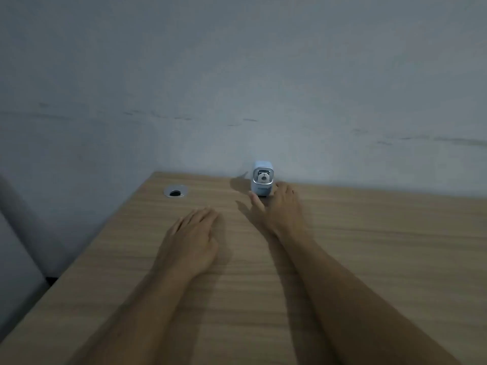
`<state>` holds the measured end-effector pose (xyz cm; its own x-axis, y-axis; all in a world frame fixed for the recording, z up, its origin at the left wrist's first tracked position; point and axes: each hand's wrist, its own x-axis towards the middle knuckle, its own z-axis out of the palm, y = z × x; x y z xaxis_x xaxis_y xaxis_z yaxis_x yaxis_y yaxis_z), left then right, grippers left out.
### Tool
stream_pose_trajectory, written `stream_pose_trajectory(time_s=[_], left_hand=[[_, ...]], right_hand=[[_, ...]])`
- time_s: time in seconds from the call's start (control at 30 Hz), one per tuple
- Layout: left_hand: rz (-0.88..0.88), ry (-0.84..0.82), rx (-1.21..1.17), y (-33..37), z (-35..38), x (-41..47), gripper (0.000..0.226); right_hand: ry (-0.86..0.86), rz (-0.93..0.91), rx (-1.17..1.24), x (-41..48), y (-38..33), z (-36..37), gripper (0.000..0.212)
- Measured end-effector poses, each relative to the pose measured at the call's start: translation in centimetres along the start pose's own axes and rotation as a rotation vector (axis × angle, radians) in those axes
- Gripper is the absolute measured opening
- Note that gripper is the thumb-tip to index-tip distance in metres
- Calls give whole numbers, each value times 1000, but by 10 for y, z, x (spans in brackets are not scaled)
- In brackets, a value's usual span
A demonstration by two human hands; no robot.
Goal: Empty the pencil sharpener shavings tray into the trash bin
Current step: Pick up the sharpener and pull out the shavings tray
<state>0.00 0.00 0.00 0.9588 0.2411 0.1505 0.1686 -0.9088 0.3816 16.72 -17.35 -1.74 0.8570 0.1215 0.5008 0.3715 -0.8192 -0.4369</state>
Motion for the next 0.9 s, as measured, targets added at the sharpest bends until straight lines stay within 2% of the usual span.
stream_pose_trajectory(time_s=[0.1, 0.2, 0.4, 0.53, 0.63, 0.77, 0.9], left_hand=[[21, 23, 12, -5, 3, 5, 71], [15, 44, -10, -4, 5, 8, 65], [17, 89, -26, -7, 8, 10, 53], [-5, 73, -49, -4, 4, 8, 52], [-19, 112, -146, -1, 0, 7, 45], [-81, 231, -435, 0, -7, 6, 29], [-136, 234, -802, -1, -16, -10, 30]], right_hand=[[26, 165, 225, 21, -14, 12, 79], [3, 248, 305, 38, -26, 20, 84], [9, 320, 417, 48, -18, 28, 66], [-78, 228, 435, 24, -14, 6, 55], [-210, 117, 447, -7, -13, -18, 57], [-296, 8, 463, -53, -13, -54, 67], [-354, -53, 478, -96, -8, -93, 72]])
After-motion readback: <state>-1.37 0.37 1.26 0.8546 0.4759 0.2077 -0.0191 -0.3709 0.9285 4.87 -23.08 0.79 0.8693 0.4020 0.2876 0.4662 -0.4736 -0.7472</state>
